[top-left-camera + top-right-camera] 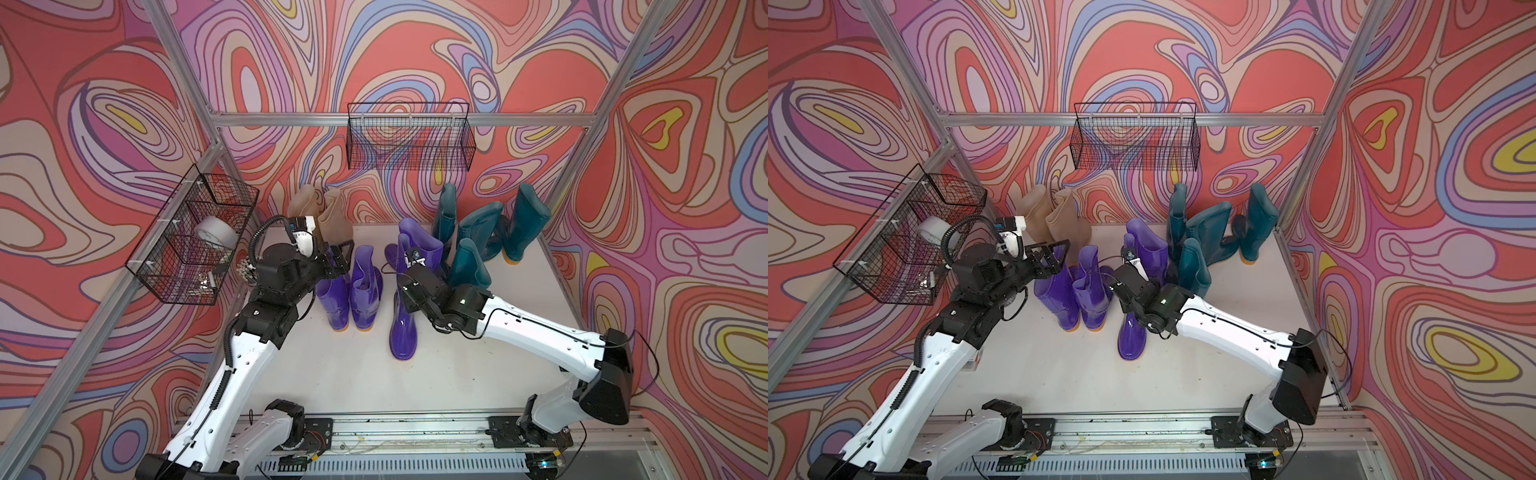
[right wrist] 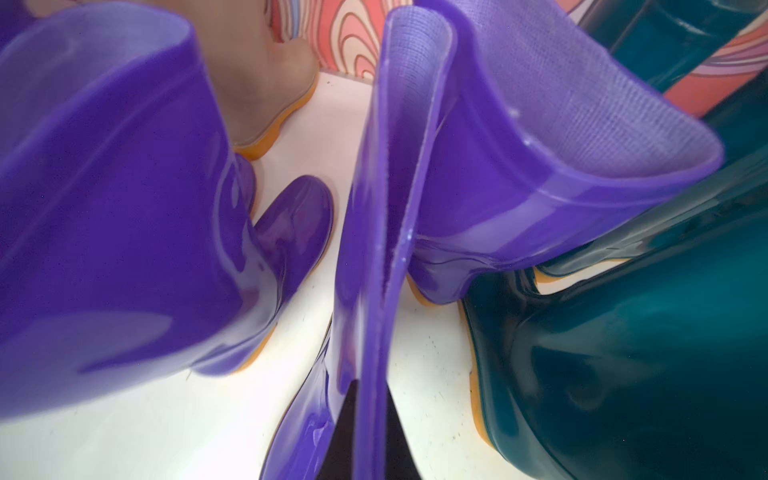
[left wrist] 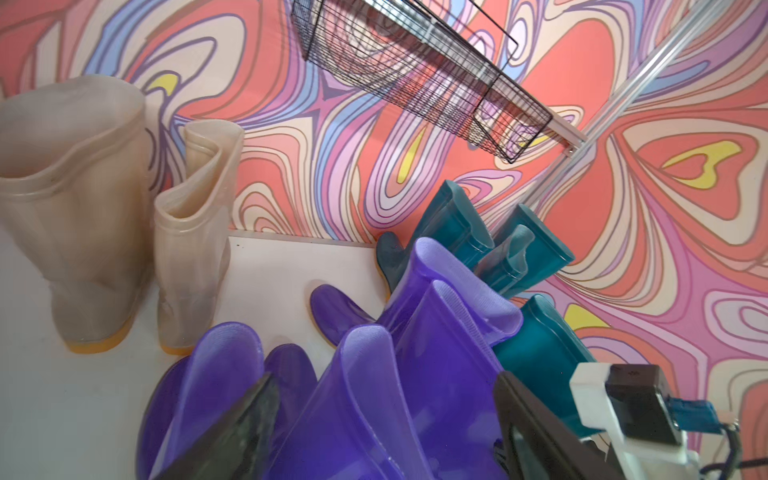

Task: Match and arrange rain boots in pairs
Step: Adjust the rain boot at the center of the board.

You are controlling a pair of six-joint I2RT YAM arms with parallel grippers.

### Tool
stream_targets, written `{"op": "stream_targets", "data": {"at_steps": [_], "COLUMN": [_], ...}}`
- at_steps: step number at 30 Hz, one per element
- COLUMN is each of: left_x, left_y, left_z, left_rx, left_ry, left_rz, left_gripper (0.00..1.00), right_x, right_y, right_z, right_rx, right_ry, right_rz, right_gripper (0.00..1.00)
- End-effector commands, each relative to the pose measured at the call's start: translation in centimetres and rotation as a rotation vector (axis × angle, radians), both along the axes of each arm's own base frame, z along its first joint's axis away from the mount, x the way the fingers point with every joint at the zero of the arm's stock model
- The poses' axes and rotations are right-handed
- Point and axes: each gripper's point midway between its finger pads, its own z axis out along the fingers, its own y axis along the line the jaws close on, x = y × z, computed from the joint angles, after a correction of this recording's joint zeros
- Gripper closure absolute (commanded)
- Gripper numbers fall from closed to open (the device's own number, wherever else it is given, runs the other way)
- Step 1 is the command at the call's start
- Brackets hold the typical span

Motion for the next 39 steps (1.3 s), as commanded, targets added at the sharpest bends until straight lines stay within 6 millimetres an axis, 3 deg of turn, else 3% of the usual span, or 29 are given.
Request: {"op": "stream_targets", "data": {"at_steps": [1,5,9,16,18,20,24,26,29,32,39], "left_x": [-1.3,-2.8,-4.3,-5.3,-5.7,-6.2,-6.0,-6.3,-6.8,-8.1,-7.5], "left_y": [-3.4,-7.0,-10.2,-12.6,-13.0,-13.4,-11.6,-10.7,-10.1,-11.4,-14.1], "left_z": [0.8,0.0,-1.6,-4.0,-4.7,-5.0,-4.9,-4.4,-3.3,-3.3,-5.4], "left_rx": [-0.003,0.048,0.122,0.308,0.423,0.521,0.668,0.743,0.825,0.857,1.095], "left_ry": [-0.042,-0.024,0.007,0.057,0.050,0.037,-0.008,-0.056,-0.104,-0.126,-0.249], "left_rz": [-0.182,-0.348,-0.460,-0.517,-0.526,-0.550,-0.499,-0.500,-0.535,-0.664,-0.814], "left_gripper": [0.17,0.18,0.18,0.15,0.13,0.11,0.12,0.13,0.10,0.12,0.03], "right_x": [-2.5,-4.5,-5.2,-5.7,-5.9,-6.1,-6.6,-6.9,-6.9,-6.5,-6.6], "right_y": [0.6,-1.0,-2.4,-3.9,-4.4,-4.9,-5.7,-6.3,-7.6,-9.3,-12.2], "right_z": [5.1,5.5,4.0,0.6,0.1,0.4,3.6,5.6,8.6,11.2,13.2], "right_rx": [0.122,0.129,0.103,0.046,0.041,0.060,0.159,0.198,0.246,0.271,0.269], "right_ry": [-0.081,-0.096,-0.094,-0.045,-0.041,-0.050,-0.103,-0.132,-0.179,-0.223,-0.273], "right_rz": [0.203,0.269,0.280,0.264,0.257,0.239,0.214,0.206,0.151,0.063,-0.044], "right_gripper": [0.98,0.97,0.96,0.89,0.81,0.67,0.42,0.36,0.33,0.32,0.32]}}
